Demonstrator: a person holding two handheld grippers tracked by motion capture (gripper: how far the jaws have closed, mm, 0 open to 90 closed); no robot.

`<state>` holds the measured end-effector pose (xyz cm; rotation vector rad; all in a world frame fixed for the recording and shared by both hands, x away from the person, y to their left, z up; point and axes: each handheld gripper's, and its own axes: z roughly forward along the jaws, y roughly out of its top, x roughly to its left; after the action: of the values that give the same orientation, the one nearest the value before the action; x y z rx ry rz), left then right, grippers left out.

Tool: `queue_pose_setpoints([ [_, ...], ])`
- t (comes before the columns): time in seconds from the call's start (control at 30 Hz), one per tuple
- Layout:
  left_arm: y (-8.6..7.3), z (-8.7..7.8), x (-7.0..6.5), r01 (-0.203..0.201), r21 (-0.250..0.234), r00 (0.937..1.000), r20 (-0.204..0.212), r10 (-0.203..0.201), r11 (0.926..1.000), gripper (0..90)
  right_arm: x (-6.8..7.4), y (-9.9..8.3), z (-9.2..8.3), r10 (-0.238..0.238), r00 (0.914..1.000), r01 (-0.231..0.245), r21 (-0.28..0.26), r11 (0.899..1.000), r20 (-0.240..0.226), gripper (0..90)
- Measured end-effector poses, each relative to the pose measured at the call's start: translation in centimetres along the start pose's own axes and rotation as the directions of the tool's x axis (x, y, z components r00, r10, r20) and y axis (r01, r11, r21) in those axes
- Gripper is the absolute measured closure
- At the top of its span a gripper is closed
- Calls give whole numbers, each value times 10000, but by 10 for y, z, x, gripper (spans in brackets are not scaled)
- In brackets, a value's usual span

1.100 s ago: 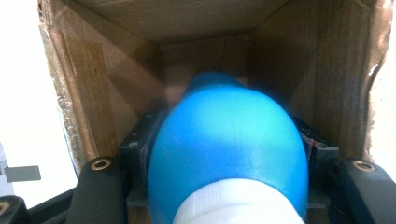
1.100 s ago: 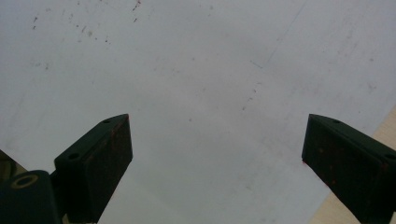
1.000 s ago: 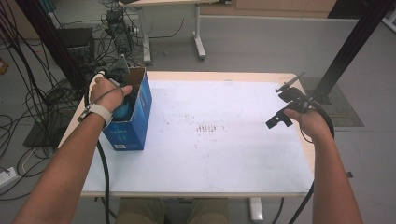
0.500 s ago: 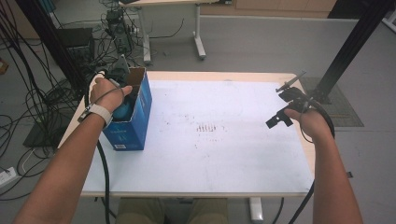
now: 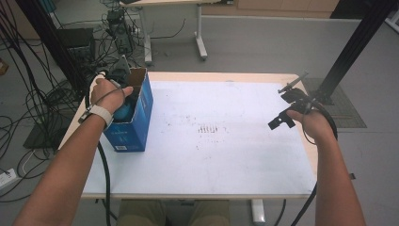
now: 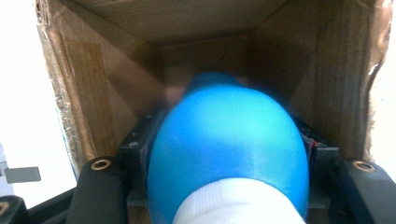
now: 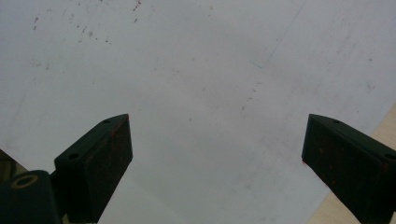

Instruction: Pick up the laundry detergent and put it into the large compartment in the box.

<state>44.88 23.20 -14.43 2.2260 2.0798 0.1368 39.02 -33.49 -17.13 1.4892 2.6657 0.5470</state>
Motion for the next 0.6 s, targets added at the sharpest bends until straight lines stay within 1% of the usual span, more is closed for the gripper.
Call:
queue_pose_setpoints([
  [0.6,0,1,2,-15,-55,10000,67,15,10000,375,-1,-1,3,60,10000,-60,82,9999,-22,85],
])
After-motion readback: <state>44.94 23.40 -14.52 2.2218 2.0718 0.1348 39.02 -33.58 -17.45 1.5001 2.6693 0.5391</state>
